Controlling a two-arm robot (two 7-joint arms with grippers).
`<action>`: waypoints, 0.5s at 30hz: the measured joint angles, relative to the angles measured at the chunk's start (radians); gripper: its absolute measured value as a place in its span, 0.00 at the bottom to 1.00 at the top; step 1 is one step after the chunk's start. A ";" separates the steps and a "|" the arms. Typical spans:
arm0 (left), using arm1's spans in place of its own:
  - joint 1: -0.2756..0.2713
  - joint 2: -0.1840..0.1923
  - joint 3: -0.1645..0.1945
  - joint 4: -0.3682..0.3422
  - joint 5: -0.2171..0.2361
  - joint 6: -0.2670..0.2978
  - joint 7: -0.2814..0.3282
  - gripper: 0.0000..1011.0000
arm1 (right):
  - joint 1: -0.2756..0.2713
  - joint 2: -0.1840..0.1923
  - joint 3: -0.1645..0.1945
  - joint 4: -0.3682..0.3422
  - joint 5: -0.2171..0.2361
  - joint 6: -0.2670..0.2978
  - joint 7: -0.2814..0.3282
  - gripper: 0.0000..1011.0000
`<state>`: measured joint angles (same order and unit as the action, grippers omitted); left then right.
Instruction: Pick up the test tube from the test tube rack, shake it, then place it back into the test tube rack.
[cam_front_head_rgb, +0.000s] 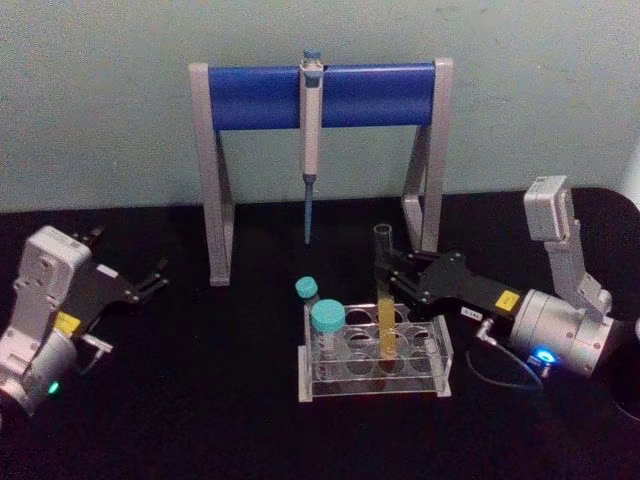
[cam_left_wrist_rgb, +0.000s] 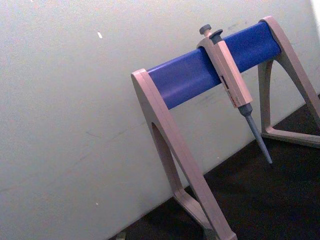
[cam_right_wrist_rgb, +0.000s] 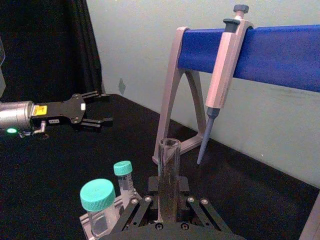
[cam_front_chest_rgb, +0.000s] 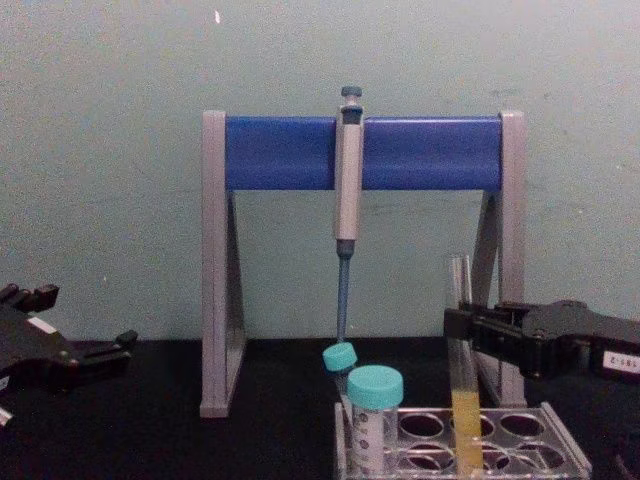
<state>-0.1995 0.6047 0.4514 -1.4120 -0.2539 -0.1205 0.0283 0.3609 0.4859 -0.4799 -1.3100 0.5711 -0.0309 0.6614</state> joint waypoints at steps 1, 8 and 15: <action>0.000 0.000 0.000 0.000 0.000 0.000 0.000 0.99 | 0.000 0.000 0.000 0.000 0.000 0.000 0.000 0.23; 0.000 0.000 0.000 0.000 0.000 0.000 0.000 0.99 | -0.001 0.000 0.000 0.000 0.000 -0.001 0.000 0.23; 0.000 0.000 0.000 0.000 0.000 0.000 0.000 0.99 | -0.001 0.000 0.001 0.000 0.000 -0.001 0.000 0.23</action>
<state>-0.1995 0.6047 0.4514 -1.4120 -0.2539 -0.1205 0.0283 0.3602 0.4856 -0.4792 -1.3101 0.5713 -0.0317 0.6616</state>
